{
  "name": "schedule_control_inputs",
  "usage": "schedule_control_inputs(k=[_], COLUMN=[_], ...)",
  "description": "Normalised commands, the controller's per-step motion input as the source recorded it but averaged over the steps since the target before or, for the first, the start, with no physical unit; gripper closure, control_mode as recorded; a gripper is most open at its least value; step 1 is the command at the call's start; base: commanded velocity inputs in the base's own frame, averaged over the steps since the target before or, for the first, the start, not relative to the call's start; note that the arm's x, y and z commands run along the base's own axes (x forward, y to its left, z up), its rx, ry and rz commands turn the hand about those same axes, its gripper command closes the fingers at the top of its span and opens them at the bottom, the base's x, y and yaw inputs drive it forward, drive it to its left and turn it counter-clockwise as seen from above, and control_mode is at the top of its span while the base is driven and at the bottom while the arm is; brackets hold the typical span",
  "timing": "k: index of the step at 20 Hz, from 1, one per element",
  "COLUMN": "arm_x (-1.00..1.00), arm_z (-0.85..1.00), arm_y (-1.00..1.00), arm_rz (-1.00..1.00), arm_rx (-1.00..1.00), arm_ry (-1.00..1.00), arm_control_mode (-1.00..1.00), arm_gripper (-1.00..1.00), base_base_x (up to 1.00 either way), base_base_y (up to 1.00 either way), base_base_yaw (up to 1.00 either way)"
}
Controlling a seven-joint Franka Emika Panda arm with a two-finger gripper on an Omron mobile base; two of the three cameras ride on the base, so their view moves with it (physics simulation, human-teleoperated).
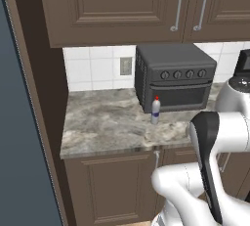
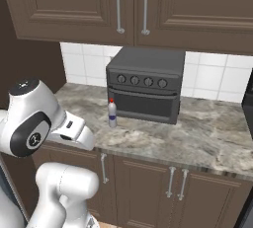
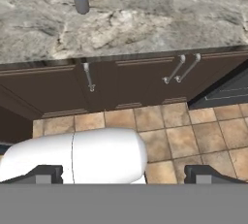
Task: Take the bottled waters from the counter and place them in the freezer to freeze. Close the freezer door after placing the bottles.
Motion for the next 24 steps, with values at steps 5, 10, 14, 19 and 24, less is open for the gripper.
schedule_control_inputs(k=[5,10,14,19,24], arm_x=[0.37,0.45,0.65,0.71,0.79], arm_z=[-0.09,-0.39,-0.53,-0.51,-0.49], arm_y=[0.14,0.19,0.04,0.13,0.01], arm_rz=[-0.04,-0.08,-0.06,-0.03,0.02], arm_rx=[0.0,0.0,0.0,-0.03,0.0], arm_ry=[-0.04,-0.18,-0.24,-0.32,-0.24], arm_control_mode=[-1.0,-1.0,-1.0,-1.0,-1.0], arm_gripper=[-1.0,-1.0,-1.0,-1.0,-1.0], base_base_x=[0.01,0.0,0.0,0.0,0.0], base_base_y=[0.0,0.0,0.0,0.0,0.0], base_base_yaw=[0.0,0.0,0.0,0.0,0.0])
